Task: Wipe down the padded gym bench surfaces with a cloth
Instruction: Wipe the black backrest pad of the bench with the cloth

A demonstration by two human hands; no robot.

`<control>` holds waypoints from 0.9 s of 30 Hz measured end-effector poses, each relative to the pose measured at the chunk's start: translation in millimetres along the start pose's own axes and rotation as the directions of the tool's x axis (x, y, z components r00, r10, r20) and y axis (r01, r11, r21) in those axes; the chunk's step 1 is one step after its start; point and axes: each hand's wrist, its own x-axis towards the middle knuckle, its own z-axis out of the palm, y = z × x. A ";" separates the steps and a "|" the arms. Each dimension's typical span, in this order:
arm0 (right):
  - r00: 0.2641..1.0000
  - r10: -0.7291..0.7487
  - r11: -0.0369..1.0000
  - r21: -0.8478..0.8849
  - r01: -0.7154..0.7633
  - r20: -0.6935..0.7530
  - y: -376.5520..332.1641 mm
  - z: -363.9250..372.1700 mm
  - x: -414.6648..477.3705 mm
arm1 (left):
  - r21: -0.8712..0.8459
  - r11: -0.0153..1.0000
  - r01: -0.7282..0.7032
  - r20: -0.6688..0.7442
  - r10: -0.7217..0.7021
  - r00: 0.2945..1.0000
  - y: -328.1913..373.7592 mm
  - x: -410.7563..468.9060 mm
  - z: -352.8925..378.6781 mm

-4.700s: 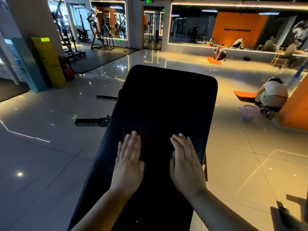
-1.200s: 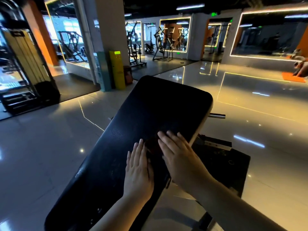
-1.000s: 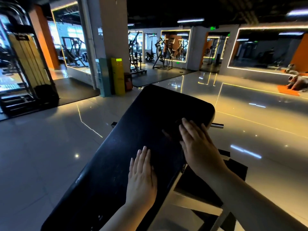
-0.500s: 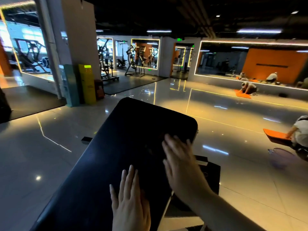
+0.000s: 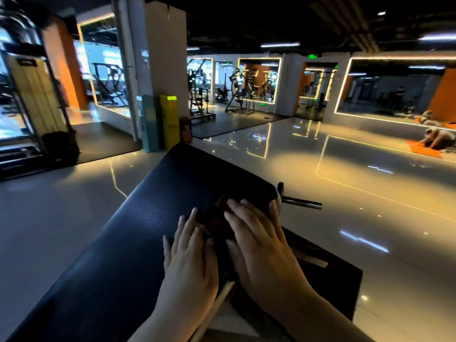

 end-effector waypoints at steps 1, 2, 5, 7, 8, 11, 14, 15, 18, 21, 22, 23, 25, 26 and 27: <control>1.000 -0.013 1.000 -0.020 0.013 -0.013 12.5 -5.8 2.9 | 0.030 0.999 -0.016 0.000 0.016 1.000 14.7 6.4 4.1; 0.999 0.006 1.000 -0.014 -0.006 -0.037 25.1 -12.4 8.5 | 0.075 0.997 -0.036 -0.003 0.037 0.999 29.0 13.6 9.1; 0.988 0.142 0.973 0.192 -0.129 -0.056 48.2 -27.2 30.0 | 0.187 0.982 -0.030 -0.025 0.036 0.999 62.2 36.8 25.0; 0.985 0.168 0.925 0.351 -0.148 -0.029 46.9 -26.5 33.1 | 0.216 0.976 -0.008 -0.076 0.025 0.997 69.0 44.2 31.4; 0.987 0.161 0.907 0.397 -0.139 -0.024 45.3 -24.1 30.0 | 0.232 0.973 -0.001 -0.097 0.025 0.995 68.4 44.3 33.1; 0.997 0.069 0.898 0.436 -0.052 -0.023 52.0 -21.6 18.7 | 0.200 0.980 0.003 -0.107 0.019 0.994 65.4 42.6 34.2; 0.998 0.047 0.870 0.490 -0.063 0.046 71.8 -28.0 34.8 | 0.176 0.984 0.019 -0.124 0.004 0.992 67.1 44.9 35.0; 0.992 0.088 0.828 0.547 -0.126 0.094 77.8 -31.3 43.0 | 0.185 0.982 0.027 -0.126 -0.004 0.992 69.1 44.4 35.0; 0.947 0.151 0.581 0.749 -0.318 0.285 89.4 -37.7 55.8 | 0.188 0.982 0.032 -0.119 -0.009 0.993 72.2 41.2 31.4; 0.965 0.071 0.520 0.816 -0.252 0.253 93.9 -38.6 44.0 | 0.183 0.982 0.044 -0.106 -0.024 0.994 73.5 42.4 28.4; 0.964 0.054 0.490 0.835 -0.251 0.259 95.2 -39.8 41.5 | 0.195 0.980 0.042 -0.104 -0.022 0.994 74.7 44.0 28.6; 0.959 0.031 0.461 0.847 -0.264 0.282 98.5 -40.0 41.6 | 0.213 0.976 0.041 -0.100 -0.019 0.995 76.5 46.0 29.3; 0.934 -0.037 0.443 0.843 -0.305 0.357 109.0 -37.6 54.2 | 0.245 0.969 0.030 -0.104 -0.005 0.995 79.8 50.8 32.3; 0.916 -0.071 0.449 0.833 -0.324 0.394 114.8 -35.0 64.0 | 0.250 0.968 0.027 -0.111 0.001 0.994 81.6 53.5 33.6; 0.900 -0.103 0.435 0.833 -0.342 0.424 119.4 -33.0 73.8 | 0.245 0.969 0.026 -0.111 0.001 0.994 83.9 56.3 33.8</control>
